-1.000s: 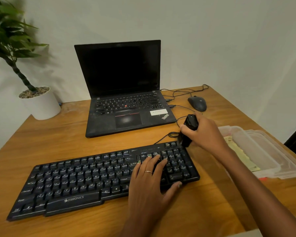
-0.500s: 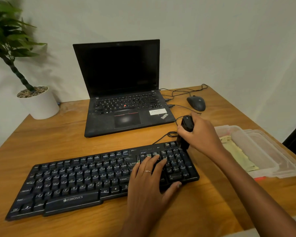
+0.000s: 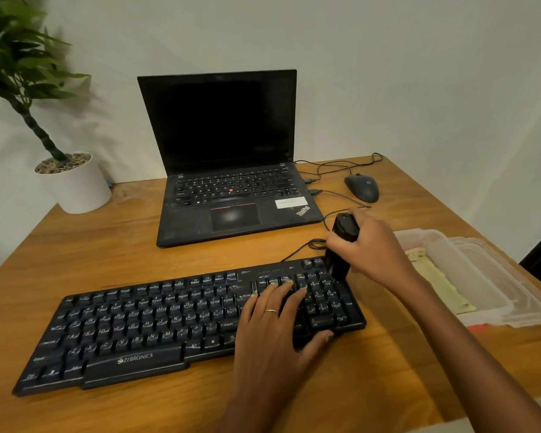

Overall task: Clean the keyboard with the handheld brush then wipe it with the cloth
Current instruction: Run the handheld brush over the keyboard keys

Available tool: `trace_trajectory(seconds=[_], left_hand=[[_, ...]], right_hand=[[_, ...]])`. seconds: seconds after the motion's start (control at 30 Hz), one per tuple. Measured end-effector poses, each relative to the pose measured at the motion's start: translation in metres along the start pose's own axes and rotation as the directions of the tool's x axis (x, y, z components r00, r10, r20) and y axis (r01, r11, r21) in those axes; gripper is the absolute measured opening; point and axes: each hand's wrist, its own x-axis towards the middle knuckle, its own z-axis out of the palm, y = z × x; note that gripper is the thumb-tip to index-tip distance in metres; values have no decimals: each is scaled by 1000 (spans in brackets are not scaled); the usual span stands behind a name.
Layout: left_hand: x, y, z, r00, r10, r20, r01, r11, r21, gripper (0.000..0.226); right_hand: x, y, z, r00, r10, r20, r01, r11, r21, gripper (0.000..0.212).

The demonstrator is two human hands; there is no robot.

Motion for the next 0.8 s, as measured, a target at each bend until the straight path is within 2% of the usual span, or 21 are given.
trace_trajectory(seconds=[0.1, 0.13, 0.23, 0.37, 0.47, 0.6, 0.73, 0.8], left_hand=[[0, 1, 0, 1000, -2, -3, 2, 1000, 7, 67], [0, 1, 1, 1000, -2, -5, 2, 1000, 7, 67], [-1, 0, 0, 1000, -3, -5, 3, 1000, 1, 67], [-1, 1, 1, 1000, 7, -28, -7, 1000, 10, 67], [-1, 0, 1, 999, 9, -33, -8, 1000, 15, 68], [0, 1, 1, 999, 16, -44, -15, 1000, 27, 67], [-1, 1, 1, 999, 9, -48, -8, 1000, 14, 67], [-1, 2, 1, 999, 9, -51, -8, 1000, 11, 68]], right_hand=[[-4, -4, -8, 986, 57, 154, -50, 998, -50, 22], [-6, -5, -9, 985, 55, 161, -46, 997, -63, 22], [-18, -4, -4, 1000, 18, -2, -19, 997, -70, 23], [-29, -4, -16, 987, 115, 113, -110, 993, -45, 23], [-40, -4, -15, 998, 62, 6, -62, 998, -33, 23], [-52, -3, -21, 987, 78, 144, -73, 996, -43, 20], [-60, 1, -17, 997, 41, -60, -40, 999, 11, 18], [-59, 1, -21, 997, 75, 30, -76, 997, 17, 17]])
